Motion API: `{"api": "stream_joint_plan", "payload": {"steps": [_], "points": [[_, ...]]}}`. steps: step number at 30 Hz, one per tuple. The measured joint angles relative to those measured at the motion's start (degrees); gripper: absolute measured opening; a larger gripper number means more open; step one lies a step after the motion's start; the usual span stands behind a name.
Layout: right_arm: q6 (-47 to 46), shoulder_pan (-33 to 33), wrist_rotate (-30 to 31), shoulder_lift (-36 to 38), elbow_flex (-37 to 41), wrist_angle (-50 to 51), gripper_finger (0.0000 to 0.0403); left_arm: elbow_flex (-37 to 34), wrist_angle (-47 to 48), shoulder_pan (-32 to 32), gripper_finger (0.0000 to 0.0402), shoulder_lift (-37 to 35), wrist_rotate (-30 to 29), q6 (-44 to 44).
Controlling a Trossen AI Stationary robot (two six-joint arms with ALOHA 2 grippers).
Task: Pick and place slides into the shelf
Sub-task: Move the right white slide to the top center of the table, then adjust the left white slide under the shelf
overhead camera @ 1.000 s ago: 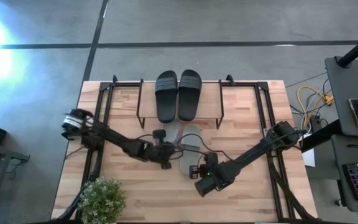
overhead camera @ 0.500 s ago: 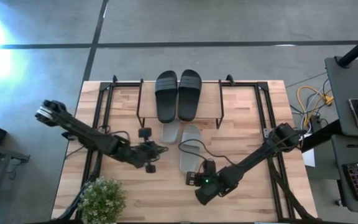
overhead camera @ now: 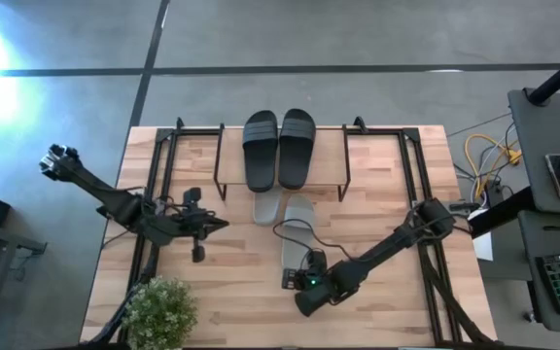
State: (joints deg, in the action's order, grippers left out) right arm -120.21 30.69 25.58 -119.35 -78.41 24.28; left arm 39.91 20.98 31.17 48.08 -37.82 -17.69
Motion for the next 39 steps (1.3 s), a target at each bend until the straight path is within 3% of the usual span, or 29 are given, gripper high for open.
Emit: {"api": "stream_joint_plan", "payload": {"steps": [5, 11, 18, 23, 28, 34, 39], "points": [[3.05, -3.2, 1.15, -0.48, -0.04, 4.49, 0.0008, -1.16, 1.6, 0.04, 0.0, -2.32, -0.15, 0.02], [4.4, -8.94, 9.0, -0.27, -0.01, 12.64, 0.0008, -2.94, 1.59, 0.05, 0.0, -2.37, -0.17, -0.02], [13.69, -14.46, 10.22, -0.17, 0.0, 12.69, 0.0008, -3.09, 2.25, 0.05, 0.0, -1.52, 0.19, 0.3], [17.62, -15.34, 17.55, -0.05, 0.0, 12.97, 0.0008, -3.21, 2.16, 0.05, 0.0, -0.56, 0.25, 0.28], [20.19, -14.85, 18.92, 1.66, 0.0, 13.05, 0.0008, -3.64, 2.23, 0.05, 0.0, 0.61, 2.41, -0.07], [27.14, -9.09, 19.28, 3.58, -2.67, 13.29, 0.0008, -3.74, 2.05, 0.05, 0.0, 4.37, 6.1, -2.41], [24.43, -3.84, 21.03, 3.83, -7.89, 18.44, 0.0008, -3.8, -0.57, 0.05, 0.0, 11.58, 10.83, 4.51]]}}
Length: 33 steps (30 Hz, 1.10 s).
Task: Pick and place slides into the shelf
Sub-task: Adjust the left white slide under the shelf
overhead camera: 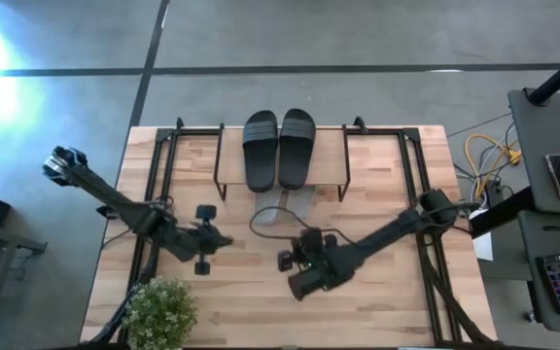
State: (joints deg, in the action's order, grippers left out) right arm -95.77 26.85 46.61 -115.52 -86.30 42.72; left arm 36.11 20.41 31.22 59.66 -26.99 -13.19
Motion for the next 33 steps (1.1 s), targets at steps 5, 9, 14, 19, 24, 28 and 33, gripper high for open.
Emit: {"api": "stream_joint_plan", "payload": {"steps": [5, 9, 14, 19, 24, 28, 33], "points": [[-21.0, 4.43, 5.03, 0.0, -5.37, 16.56, 0.0008, -0.02, -10.52, -0.41, 0.0, 9.66, 0.37, 10.69], [-37.54, 7.2, 8.68, 0.02, -8.88, 32.8, 0.0008, -0.02, -20.55, -2.49, 0.0, 17.67, 0.35, 16.1], [-36.45, 7.48, 7.63, 0.11, -12.69, 38.64, 0.0008, 1.96, -23.43, -7.55, 0.0, 25.74, 2.71, 16.55], [-34.69, 7.52, 7.45, 0.11, -13.27, 38.51, 0.0008, 3.72, -23.71, -13.0, 0.0, 30.69, 4.88, 16.54], [-34.66, 7.62, 7.39, 0.11, -12.59, 38.54, 0.0008, 4.59, -26.86, -17.47, 0.0, 33.08, 5.57, 17.05], [-34.66, 7.63, 7.4, 0.1, -12.12, 38.52, 0.0008, 4.59, -29.91, -20.61, 0.0, 35.52, 5.68, 20.38], [-34.48, 7.63, 7.41, 0.09, -11.85, 38.58, 0.0008, 4.75, -32.82, -24.65, 0.0, 38.91, 5.6, 21.66]]}}
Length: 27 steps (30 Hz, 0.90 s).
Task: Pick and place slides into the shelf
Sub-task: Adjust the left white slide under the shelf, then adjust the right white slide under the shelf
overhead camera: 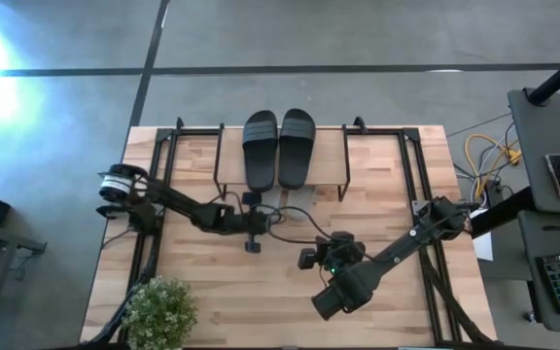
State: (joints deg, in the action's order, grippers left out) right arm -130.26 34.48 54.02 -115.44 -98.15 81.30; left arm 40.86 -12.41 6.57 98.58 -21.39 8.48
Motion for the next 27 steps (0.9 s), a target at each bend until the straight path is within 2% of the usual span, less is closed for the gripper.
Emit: {"api": "stream_joint_plan", "payload": {"steps": [4, 10, 15, 24, 27], "points": [[0.0, 0.0, 0.0, 0.0, 0.08, -0.02, 0.0008, 0.0, -3.4, -2.11, 0.0, 1.6, -0.39, 3.66], [-0.05, 0.0, 0.0, 0.0, 0.39, -0.04, 0.0008, 1.5, -3.26, -3.86, 0.0, 1.89, -8.43, 9.75], [-0.03, 0.0, -0.01, 0.0, 0.58, -0.11, 0.0008, 2.02, -4.0, -4.9, 0.0, 0.21, -9.6, 11.38], [0.34, 0.0, -0.46, -0.04, 1.41, -0.12, 0.0008, 2.59, -5.07, 0.37, 0.0, -6.32, -9.81, 11.29], [0.33, 0.0, -1.6, -0.04, 1.85, -0.11, 0.0008, 2.49, -4.95, 2.1, 0.0, -7.5, -9.0, 7.27]]}}
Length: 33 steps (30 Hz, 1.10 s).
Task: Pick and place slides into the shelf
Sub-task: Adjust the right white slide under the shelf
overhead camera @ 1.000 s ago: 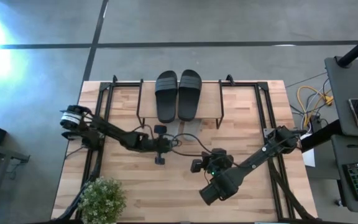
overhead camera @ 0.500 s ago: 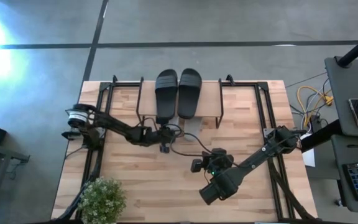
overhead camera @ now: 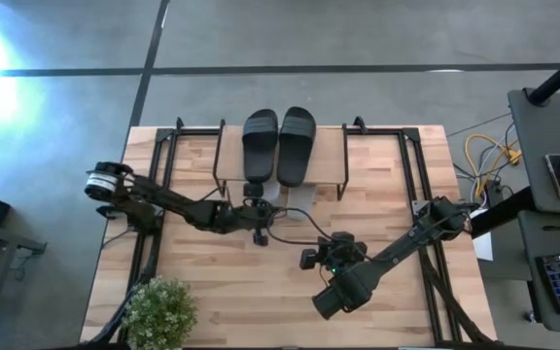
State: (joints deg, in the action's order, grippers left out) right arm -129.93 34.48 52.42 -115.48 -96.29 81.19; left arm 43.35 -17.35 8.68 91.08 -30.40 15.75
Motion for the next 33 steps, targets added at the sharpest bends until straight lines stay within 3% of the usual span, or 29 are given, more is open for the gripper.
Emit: {"api": "stream_joint_plan", "payload": {"steps": [7, 13, 17, 23, 33], "points": [[-1.86, -0.46, -8.67, -0.02, 2.83, -1.1, 0.0008, -0.56, 5.24, 9.75, 0.0, -6.54, 0.93, -6.42], [1.6, -3.39, -12.13, -0.02, 9.54, -13.87, 0.0008, -0.81, 23.39, 17.81, 0.0, -16.35, -0.05, -18.03], [8.33, -6.17, -12.71, -0.04, 14.55, -26.97, 0.0008, -2.88, 32.57, 20.81, 0.0, -22.33, -3.99, -27.87], [26.49, -12.35, -14.18, -0.07, 21.81, -49.07, 0.0008, -3.75, 44.26, 26.55, 0.0, -29.49, -7.96, -40.28], [38.6, -20.82, -13.93, -0.07, 22.71, -49.63, 0.0008, -3.89, 47.19, 34.49, 0.0, -36.57, -12.28, -43.89]]}}
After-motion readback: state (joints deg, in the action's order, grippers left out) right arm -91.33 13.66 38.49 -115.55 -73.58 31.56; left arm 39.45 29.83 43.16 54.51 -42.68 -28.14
